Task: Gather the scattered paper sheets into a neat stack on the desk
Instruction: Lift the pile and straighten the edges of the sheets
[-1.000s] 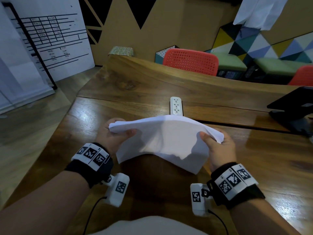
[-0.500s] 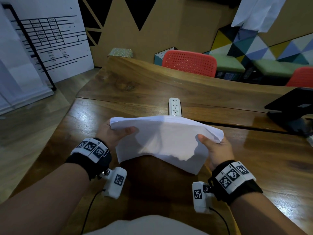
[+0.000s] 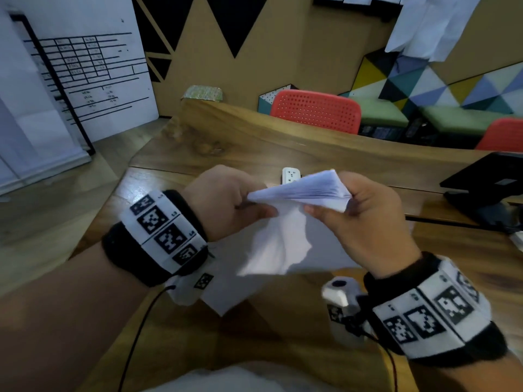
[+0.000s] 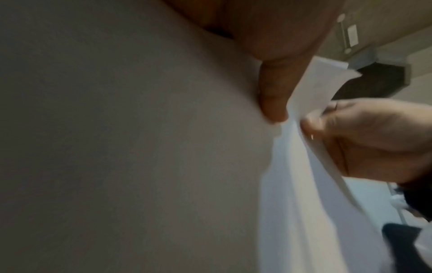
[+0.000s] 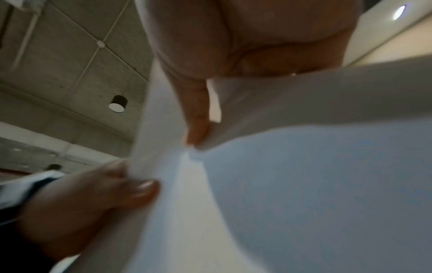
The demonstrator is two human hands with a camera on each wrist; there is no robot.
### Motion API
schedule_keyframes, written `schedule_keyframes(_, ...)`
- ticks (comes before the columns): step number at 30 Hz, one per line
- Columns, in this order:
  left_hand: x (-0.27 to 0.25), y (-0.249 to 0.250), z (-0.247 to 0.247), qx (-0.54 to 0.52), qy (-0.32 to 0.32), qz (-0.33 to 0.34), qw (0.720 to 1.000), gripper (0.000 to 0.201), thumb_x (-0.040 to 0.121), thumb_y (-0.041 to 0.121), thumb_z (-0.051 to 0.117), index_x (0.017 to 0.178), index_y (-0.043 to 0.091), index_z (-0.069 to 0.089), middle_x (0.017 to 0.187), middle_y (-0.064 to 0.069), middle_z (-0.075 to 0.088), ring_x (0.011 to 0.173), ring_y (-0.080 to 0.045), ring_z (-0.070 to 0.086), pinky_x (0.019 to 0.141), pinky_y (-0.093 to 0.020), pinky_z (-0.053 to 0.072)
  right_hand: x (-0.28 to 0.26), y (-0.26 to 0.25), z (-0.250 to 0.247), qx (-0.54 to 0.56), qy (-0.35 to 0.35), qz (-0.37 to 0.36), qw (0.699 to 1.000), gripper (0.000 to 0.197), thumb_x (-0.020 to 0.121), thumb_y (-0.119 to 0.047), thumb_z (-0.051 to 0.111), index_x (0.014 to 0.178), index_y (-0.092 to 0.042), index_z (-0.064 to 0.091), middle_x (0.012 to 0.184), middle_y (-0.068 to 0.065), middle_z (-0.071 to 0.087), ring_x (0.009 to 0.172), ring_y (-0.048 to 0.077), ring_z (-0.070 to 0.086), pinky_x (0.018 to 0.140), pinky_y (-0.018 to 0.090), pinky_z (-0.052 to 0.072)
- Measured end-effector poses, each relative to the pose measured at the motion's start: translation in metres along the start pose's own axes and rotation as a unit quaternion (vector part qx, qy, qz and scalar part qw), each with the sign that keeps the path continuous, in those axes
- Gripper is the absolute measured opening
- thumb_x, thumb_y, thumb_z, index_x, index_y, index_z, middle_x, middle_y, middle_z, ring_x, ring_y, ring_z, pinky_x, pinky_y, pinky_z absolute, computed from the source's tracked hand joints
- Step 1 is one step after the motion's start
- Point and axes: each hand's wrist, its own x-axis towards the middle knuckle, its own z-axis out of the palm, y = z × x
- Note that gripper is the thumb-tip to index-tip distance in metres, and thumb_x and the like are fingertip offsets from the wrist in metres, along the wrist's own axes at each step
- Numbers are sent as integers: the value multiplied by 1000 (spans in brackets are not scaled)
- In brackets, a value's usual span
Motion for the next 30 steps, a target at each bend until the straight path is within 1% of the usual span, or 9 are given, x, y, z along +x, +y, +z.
schedule_keyframes(3, -10, -5, -3, -120, 79, -71, 987, 39, 74, 31, 72, 59, -4, 64, 53, -14, 61, 51, -12, 52, 44, -20, 38, 10, 21, -28, -4, -89, 146, 985, 18, 68, -19, 80, 66, -29, 65, 68, -7, 68, 65, 12, 62, 66, 30, 48)
schedule_keyframes(7, -18, -8, 1, -246, 147, -218, 933, 23, 72, 15, 75, 54, 5, 65, 46, 6, 60, 46, -7, 50, 43, -16, 40, 11, 41, -38, 248, -10, 222, 943, 35, 40, -32, 87, 60, -20, 61, 64, 5, 66, 56, 20, 61, 49, 28, 51)
schedule_keyframes(11, -27, -12, 26, -296, 230, -302, 876, 27, 73, 18, 75, 47, 19, 65, 41, 17, 61, 40, -2, 53, 41, -16, 44, 6, 39, -12, 500, 92, 162, 846, 46, 61, -9, 82, 95, -1, 53, 91, 13, 64, 83, 28, 65, 73, 43, 58)
schedule_keyframes(12, -30, -11, 33, -304, 250, -315, 864, 26, 73, 20, 75, 49, 25, 68, 43, 19, 62, 40, 1, 55, 42, -15, 46, 4, 34, -5, 520, 111, 143, 835, 41, 65, -6, 78, 95, -2, 50, 87, 9, 65, 80, 24, 65, 71, 39, 58)
schedule_keyframes(14, -37, -9, 46, -313, 259, -341, 848, 25, 75, 21, 73, 52, 30, 69, 46, 22, 63, 44, 5, 58, 43, -14, 47, -3, 24, 10, 502, 152, 115, 844, 22, 68, -6, 69, 79, -16, 54, 70, -4, 64, 65, 13, 62, 60, 27, 54)
schedule_keyframes(17, -44, -9, 60, -335, 242, -381, 827, 27, 77, 11, 71, 57, 25, 62, 41, 26, 60, 43, 11, 57, 41, -5, 43, -14, 24, 29, 373, 176, 121, 903, 24, 73, -16, 73, 67, -34, 59, 70, -10, 57, 68, 13, 52, 61, 29, 45)
schedule_keyframes(19, -45, -8, 61, -308, 208, -370, 851, 24, 77, 7, 70, 62, 22, 61, 41, 30, 57, 43, 15, 55, 41, -2, 40, -15, 28, 33, 311, 185, 141, 922, 21, 73, -21, 68, 67, -39, 57, 66, -15, 55, 67, 12, 49, 61, 30, 42)
schedule_keyframes(25, -29, 2, 29, -306, 258, -208, 892, 6, 83, 20, 65, 89, 23, 64, 68, 34, 66, 64, 14, 62, 51, -3, 43, -8, 36, 23, 265, 166, 145, 939, 26, 84, -21, 63, 71, -43, 55, 64, -14, 55, 60, 9, 48, 56, 30, 40)
schedule_keyframes(30, -14, -8, 22, -333, 240, -223, 884, 13, 87, 21, 57, 81, 28, 66, 65, 25, 70, 62, 8, 63, 53, -9, 47, 0, 38, 20, 304, 144, 187, 923, 10, 87, -22, 61, 85, -31, 56, 86, 1, 62, 80, 21, 60, 77, 44, 51)
